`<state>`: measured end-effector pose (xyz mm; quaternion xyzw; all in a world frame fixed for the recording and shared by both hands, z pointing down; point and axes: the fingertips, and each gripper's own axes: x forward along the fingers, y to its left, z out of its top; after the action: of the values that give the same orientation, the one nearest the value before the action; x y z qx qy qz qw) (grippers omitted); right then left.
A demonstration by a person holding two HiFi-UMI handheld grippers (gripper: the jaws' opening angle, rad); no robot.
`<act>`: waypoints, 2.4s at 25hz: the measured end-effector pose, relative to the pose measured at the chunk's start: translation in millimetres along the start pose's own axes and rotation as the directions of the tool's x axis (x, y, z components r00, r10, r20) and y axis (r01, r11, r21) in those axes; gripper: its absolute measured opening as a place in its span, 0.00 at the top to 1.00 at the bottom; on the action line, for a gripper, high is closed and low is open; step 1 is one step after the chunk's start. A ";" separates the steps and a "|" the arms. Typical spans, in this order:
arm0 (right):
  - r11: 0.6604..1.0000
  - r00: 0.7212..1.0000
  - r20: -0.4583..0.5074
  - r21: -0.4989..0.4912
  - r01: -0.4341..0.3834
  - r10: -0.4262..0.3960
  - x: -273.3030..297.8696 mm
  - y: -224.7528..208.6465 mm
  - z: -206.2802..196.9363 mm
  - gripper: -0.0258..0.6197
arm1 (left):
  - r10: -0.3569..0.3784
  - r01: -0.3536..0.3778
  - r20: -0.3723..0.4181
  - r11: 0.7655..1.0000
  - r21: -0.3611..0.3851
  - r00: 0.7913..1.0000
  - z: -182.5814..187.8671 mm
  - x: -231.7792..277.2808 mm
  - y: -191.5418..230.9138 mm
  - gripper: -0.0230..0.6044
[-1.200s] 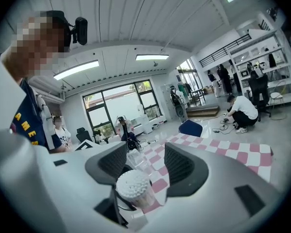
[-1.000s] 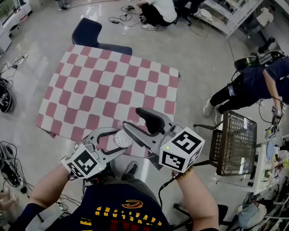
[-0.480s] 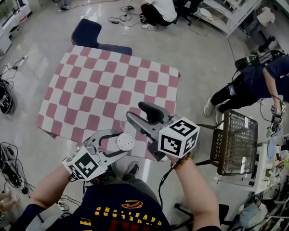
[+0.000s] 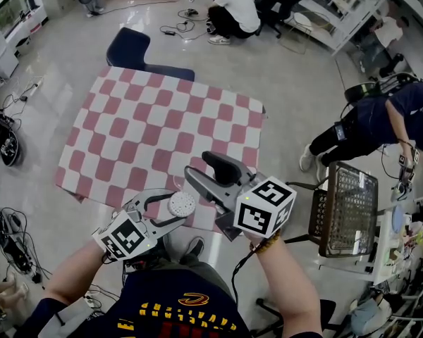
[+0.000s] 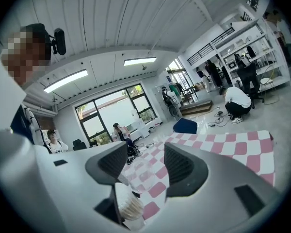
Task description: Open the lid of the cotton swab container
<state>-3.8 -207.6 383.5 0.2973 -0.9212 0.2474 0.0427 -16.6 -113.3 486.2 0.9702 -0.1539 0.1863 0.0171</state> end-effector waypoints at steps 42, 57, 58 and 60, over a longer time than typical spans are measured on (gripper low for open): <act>0.976 0.989 0.046 -0.162 0.143 -0.137 -59.4 12.3 -21.9 0.94 | 0.105 -0.105 0.048 0.994 -0.007 0.993 16.0 -6.7 15.9 0.57; 0.971 0.991 0.049 -0.197 0.132 -0.125 -60.4 14.3 -28.1 0.94 | 0.120 -0.120 0.053 0.993 -0.010 0.991 16.3 -9.2 14.6 0.57; 0.971 0.991 0.050 -0.201 0.132 -0.125 -61.4 14.9 -27.8 0.94 | 0.120 -0.119 0.053 0.993 -0.010 0.991 16.8 -9.1 13.7 0.57; 0.970 0.991 0.052 -0.204 0.130 -0.122 -63.6 16.3 -26.9 0.94 | 0.120 -0.120 0.054 0.993 -0.010 0.991 18.7 -9.0 11.9 0.57</act>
<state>37.2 -149.8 385.6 0.3538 -0.9219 0.1411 0.0712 -21.5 -123.7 465.2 0.9638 -0.2129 0.1601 0.0049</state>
